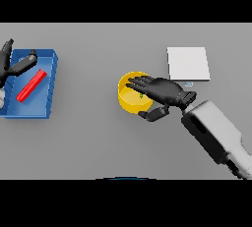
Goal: Pick up the red beaker and tilt it to pour out 1 green nut into yellow bowl. Pick up the yellow bowl and place it on the metallic measuring scale.
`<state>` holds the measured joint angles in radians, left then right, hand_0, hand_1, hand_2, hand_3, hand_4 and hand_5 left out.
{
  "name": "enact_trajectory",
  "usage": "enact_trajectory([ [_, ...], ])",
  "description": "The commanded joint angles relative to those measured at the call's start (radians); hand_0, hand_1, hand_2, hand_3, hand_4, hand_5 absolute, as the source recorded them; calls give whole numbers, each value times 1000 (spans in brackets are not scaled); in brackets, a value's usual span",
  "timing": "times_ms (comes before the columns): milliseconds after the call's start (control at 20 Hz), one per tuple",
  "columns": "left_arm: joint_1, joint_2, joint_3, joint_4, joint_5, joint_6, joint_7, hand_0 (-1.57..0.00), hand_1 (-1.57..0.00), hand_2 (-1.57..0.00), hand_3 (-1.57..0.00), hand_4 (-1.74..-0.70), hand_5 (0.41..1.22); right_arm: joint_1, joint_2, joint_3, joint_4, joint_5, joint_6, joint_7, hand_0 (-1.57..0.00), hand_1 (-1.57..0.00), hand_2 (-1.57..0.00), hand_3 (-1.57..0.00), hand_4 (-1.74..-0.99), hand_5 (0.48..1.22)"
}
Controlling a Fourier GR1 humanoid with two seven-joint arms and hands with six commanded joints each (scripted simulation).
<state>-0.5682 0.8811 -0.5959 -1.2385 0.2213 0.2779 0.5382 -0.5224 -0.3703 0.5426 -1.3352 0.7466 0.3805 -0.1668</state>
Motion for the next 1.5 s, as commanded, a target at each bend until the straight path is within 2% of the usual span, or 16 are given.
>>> enact_trajectory([
  [0, 2, 1, 1, -2, 3, -2, -5, 1, 1, 1, 1, -795, 725, -21, 11, 4, 18, -3, 12, 2, 1, 1, 1, 1, -1244, 685],
  [100, 0, 7, 2, 4, 0, -9, -20, 1, 1, 1, 1, -795, 732, -41, 15, 19, 53, 5, 21, -17, 1, 1, 1, 1, -1250, 681],
  [200, 7, 10, 3, 5, 0, -10, -31, 1, 1, 1, 1, -795, 734, -57, 19, 39, 79, 15, 48, -11, 1, 1, 1, 1, -1270, 678],
  [450, 0, 24, 8, -20, 5, -7, 1, 1, 1, 1, 1, -799, 738, -95, 30, 62, 145, 36, 66, -3, 1, 1, 1, 1, -1303, 674],
  [700, -2, 6, 1, 8, -2, -12, -17, 1, 1, 1, 1, -793, 729, -107, 46, 101, 153, 59, 96, 11, 1, 1, -4, -11, -1308, 729],
  [800, 1, 10, 1, 1, -3, -10, -24, 1, 1, 1, 1, -792, 725, -111, 52, 106, 165, 65, 104, 31, -16, -40, -68, -94, -1339, 784],
  [850, -3, 11, 4, 2, -1, -12, -29, 1, 1, 1, 1, -792, 723, -112, 48, 114, 168, 76, 96, 24, -93, -107, -133, -160, -1362, 820],
  [900, 2, 11, 2, -10, -2, -4, -20, 1, 1, 1, 1, -793, 722, -114, 36, 118, 159, 78, 104, 10, -258, -236, -233, -249, -1387, 900],
  [950, -6, 20, 11, 2, 1, -10, -16, 1, 1, 1, 1, -793, 723, -112, 40, 121, 157, 79, 108, 12, -508, -437, -388, -359, -1425, 964],
  [1000, 7, 25, 13, -13, 8, -8, -21, 1, 1, 1, 1, -795, 725, -114, 36, 119, 155, 70, 125, 10, -721, -664, -624, -472, -1488, 1016],
  [1100, 6, 25, 13, -23, 8, 1, -11, 1, 1, 1, 1, -800, 727, -120, 31, 125, 158, 58, 152, 6, -1027, -991, -965, -691, -1571, 1090],
  [1150, 3, 22, 12, -15, 6, -1, -11, 1, 1, 1, 1, -799, 728, -124, 26, 125, 162, 49, 165, -3, -1136, -1107, -1086, -867, -1604, 1116],
  [1250, 7, 19, 8, -11, 6, -3, -12, 1, 1, 1, 1, -799, 727, -132, 30, 120, 164, 38, 186, 3, -1292, -1274, -1261, -1019, -1649, 1154],
  [1300, 13, 26, 10, -23, 6, 4, -13, 1, 1, 1, 1, -800, 726, -130, 29, 120, 161, 34, 189, 3, -1348, -1333, -1283, -1092, -1667, 1167],
  [1400, 4, 22, 10, -19, 1, 7, -12, 1, 1, 1, 1, -802, 726, -127, 16, 122, 156, 31, 181, -20, -1428, -1419, -1355, -1155, -1694, 1187],
  [1450, 5, 27, 14, -27, 10, 2, -13, 1, 1, 1, 1, -804, 726, -121, 17, 119, 147, 26, 180, -13, -1457, -1449, -1387, -1170, -1703, 1193],
])
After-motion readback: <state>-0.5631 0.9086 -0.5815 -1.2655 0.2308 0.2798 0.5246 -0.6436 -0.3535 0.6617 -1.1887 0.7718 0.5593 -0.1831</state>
